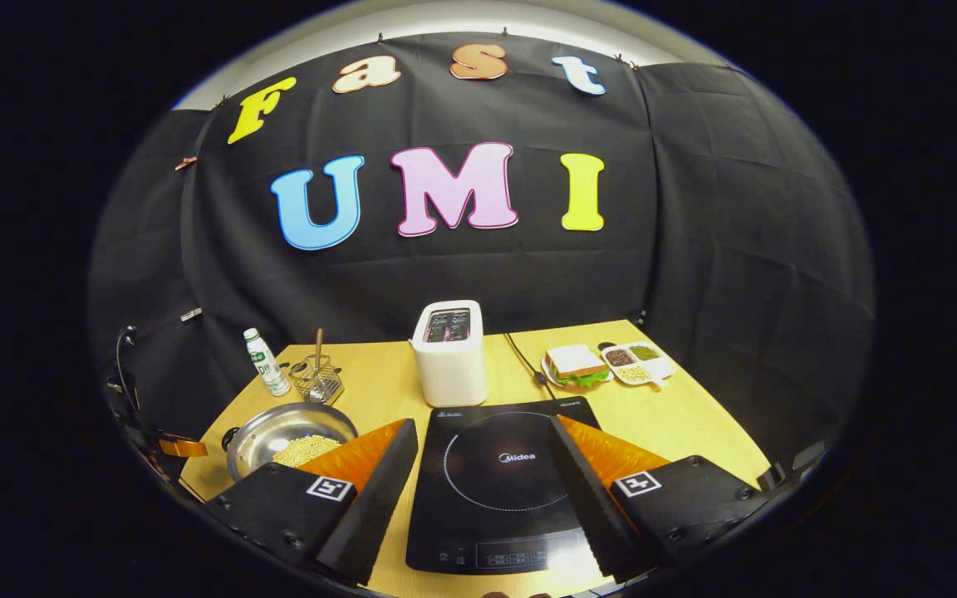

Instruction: First push the handle of the pot to place it horizontally, then grasp the pot with both hands and set it on the induction cooktop.

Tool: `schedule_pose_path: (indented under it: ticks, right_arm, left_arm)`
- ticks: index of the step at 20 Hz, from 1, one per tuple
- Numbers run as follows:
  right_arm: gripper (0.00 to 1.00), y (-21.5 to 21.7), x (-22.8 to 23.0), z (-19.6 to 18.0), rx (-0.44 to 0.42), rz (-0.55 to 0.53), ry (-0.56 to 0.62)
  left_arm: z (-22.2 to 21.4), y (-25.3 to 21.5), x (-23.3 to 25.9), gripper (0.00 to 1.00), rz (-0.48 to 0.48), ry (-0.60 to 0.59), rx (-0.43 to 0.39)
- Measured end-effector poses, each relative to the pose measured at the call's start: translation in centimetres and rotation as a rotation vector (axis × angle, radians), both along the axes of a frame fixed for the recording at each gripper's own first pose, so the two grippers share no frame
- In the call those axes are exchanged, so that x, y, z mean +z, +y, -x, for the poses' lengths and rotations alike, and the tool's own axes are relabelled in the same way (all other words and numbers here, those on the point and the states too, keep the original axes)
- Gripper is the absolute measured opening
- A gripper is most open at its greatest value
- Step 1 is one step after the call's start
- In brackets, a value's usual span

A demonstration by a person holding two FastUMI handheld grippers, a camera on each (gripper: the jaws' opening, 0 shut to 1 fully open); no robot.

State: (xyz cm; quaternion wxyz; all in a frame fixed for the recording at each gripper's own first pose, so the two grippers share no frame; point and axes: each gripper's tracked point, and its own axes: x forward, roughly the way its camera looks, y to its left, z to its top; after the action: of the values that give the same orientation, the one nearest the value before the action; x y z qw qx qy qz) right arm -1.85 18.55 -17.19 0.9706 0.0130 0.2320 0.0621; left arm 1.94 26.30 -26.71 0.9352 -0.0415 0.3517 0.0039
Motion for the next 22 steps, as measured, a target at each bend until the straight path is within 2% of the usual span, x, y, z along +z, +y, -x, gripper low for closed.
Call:
schedule_pose_path:
  ticks: [3, 9, 16, 22]
  right_arm:
    - [0.98, 2.5, -1.5, -0.4, 0.041, -0.028, 0.043]
    - [0.99, 7.1, -5.4, -1.5, 0.102, -0.065, 0.145]
    - [1.0, 13.3, -13.1, -1.8, 0.184, -0.069, 0.336]
    - [0.99, 15.6, -18.0, -1.5, 0.186, -0.087, 0.463]
  left_arm:
    - [-0.7, -0.2, 0.3, 0.98, 0.031, -0.054, 0.025]
    - [-3.9, 1.3, -0.5, 0.95, 0.028, -0.077, 0.006]
    - [-7.7, 1.2, -3.5, 0.95, 0.055, -0.045, -0.04]
    - [-9.6, 0.8, -6.6, 0.96, 0.097, 0.013, -0.084]
